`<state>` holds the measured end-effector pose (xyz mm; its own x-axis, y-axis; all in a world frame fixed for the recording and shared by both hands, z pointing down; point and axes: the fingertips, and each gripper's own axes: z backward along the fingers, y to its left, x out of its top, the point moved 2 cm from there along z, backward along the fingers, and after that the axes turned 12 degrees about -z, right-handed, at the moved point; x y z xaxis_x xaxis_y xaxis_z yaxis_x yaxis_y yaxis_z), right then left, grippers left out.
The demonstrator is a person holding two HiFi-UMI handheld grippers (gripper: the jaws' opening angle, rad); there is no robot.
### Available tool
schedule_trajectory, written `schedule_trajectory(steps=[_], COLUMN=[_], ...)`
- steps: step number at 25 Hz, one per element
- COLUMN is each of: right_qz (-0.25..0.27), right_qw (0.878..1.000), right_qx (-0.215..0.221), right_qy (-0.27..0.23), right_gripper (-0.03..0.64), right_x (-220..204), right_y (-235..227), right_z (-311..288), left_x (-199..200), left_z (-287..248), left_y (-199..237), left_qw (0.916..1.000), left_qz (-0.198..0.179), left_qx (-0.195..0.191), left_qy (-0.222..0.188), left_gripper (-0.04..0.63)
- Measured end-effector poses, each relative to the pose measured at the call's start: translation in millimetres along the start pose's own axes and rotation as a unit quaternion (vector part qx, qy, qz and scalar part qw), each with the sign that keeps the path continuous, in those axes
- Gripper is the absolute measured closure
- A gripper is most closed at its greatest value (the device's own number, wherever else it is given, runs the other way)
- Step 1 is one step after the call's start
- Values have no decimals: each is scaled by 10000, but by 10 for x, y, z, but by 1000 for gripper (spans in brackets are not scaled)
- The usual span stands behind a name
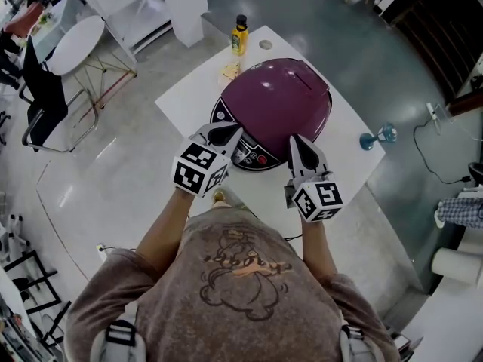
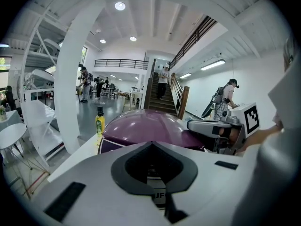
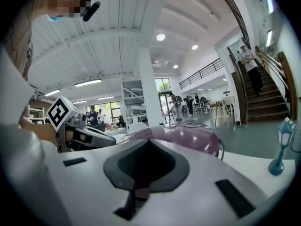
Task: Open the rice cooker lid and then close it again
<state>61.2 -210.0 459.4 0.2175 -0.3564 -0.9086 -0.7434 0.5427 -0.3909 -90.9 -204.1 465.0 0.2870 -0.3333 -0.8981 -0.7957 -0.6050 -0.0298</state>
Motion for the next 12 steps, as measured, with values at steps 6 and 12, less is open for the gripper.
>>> schedule_trajectory(steps=[6,12], right_qz=[226,444], right_qw=[9997,9987], right_qx=[81,229], right_qy=[83,63], right_gripper=[615,615], right_x=[6,102], right_y=[33,62], right_z=[0,18], left_x=[4,29], left_z=[24,54], left_y=[13,14], left_qw=[9996,9991], left_qz=[246,338], left_qx=[-8,11], left_qy=[-141,-268], left_gripper=[575,575])
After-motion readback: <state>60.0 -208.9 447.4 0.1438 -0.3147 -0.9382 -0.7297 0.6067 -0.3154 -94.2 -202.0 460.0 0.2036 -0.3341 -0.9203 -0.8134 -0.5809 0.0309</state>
